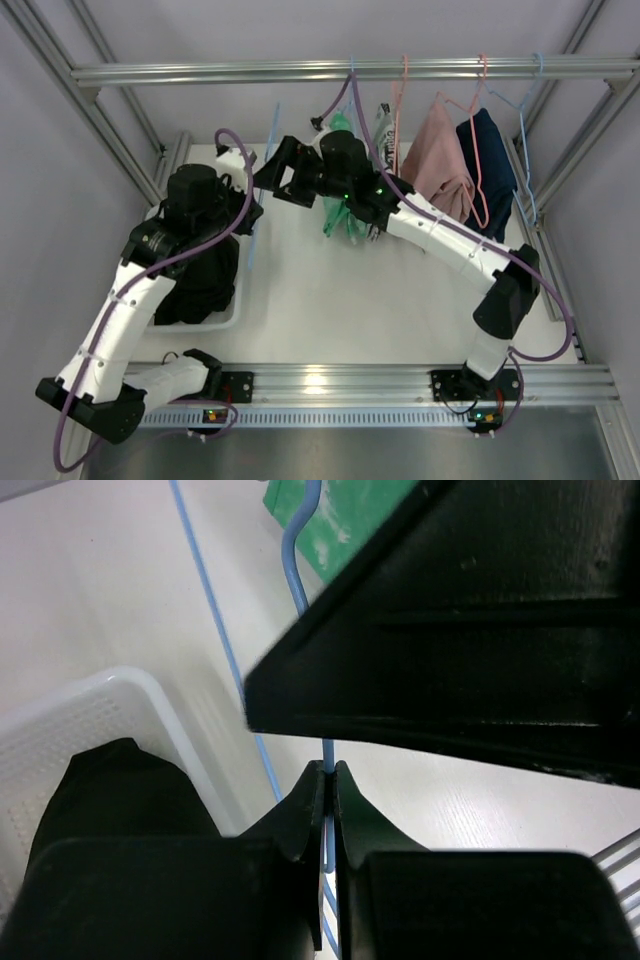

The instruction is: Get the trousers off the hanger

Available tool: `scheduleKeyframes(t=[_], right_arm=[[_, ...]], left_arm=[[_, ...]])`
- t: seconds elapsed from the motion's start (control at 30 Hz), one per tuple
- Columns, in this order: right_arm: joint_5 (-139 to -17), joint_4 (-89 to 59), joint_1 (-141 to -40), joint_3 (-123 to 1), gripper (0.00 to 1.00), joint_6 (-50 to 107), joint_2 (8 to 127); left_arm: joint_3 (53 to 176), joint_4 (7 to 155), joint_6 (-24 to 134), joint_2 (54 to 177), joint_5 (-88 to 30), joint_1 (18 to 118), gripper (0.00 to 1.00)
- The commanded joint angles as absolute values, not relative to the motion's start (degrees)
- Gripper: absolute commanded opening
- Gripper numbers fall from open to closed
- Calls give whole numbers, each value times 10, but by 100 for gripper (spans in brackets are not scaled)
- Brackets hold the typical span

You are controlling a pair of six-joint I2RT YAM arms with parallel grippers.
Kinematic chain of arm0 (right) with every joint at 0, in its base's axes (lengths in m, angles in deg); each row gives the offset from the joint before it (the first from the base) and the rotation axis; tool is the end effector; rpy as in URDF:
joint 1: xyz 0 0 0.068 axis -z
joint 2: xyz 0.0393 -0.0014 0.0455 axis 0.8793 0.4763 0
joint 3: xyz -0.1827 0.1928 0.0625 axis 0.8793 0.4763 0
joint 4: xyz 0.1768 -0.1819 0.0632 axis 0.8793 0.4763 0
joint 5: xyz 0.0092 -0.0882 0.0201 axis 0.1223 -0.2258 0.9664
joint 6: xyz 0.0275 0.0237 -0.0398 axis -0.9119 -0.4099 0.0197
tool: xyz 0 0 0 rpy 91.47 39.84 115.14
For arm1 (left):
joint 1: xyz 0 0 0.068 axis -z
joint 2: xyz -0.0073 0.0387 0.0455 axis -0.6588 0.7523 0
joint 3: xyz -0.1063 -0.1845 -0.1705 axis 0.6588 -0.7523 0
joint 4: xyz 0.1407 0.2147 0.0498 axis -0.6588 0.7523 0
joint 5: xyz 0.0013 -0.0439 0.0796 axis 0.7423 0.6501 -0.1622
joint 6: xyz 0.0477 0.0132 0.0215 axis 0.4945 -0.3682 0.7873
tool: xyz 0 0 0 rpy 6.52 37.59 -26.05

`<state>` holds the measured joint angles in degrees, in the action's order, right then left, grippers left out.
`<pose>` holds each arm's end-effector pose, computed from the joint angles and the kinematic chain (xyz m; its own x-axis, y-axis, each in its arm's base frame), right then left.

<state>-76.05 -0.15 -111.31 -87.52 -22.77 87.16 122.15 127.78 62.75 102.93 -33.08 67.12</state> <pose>0.2663 0.3237 0.4105 -0.8119 0.3364 -0.4772 -0.3167 0.4328 0.8440 0.1904 -0.0952 0.4252 -0.4509 0.1495 -0.8800 0.4638 0.8816 -0.0879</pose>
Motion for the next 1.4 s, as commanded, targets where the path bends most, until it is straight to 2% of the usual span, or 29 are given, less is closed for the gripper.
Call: scheduleKeyframes(t=[0.0, 0.23, 0.33, 0.43, 0.8, 1.1, 1.37], right_arm=[[-742, -46, -1116, -858, 86, -203, 832], [-730, -68, -1107, -823, 93, -139, 771], [-727, -108, -1107, -786, 100, -122, 725], [-714, -150, -1108, -763, 99, -89, 691], [-672, -139, -1107, -729, 99, 60, 604], [-676, -89, -1104, -707, 99, 115, 551], [-701, -85, -1088, -688, 100, 113, 526]], left_arm=[[1219, 1237, 591, 990, -322, 657, 0], [1235, 1236, 555, 978, -262, 604, 0], [1263, 1226, 549, 994, -244, 589, 0], [1302, 1214, 547, 1030, -225, 577, 0], [1500, 1226, 510, 1199, -159, 510, 0], [1510, 1209, 491, 1267, -157, 494, 0], [1468, 1207, 491, 1256, -160, 493, 0]])
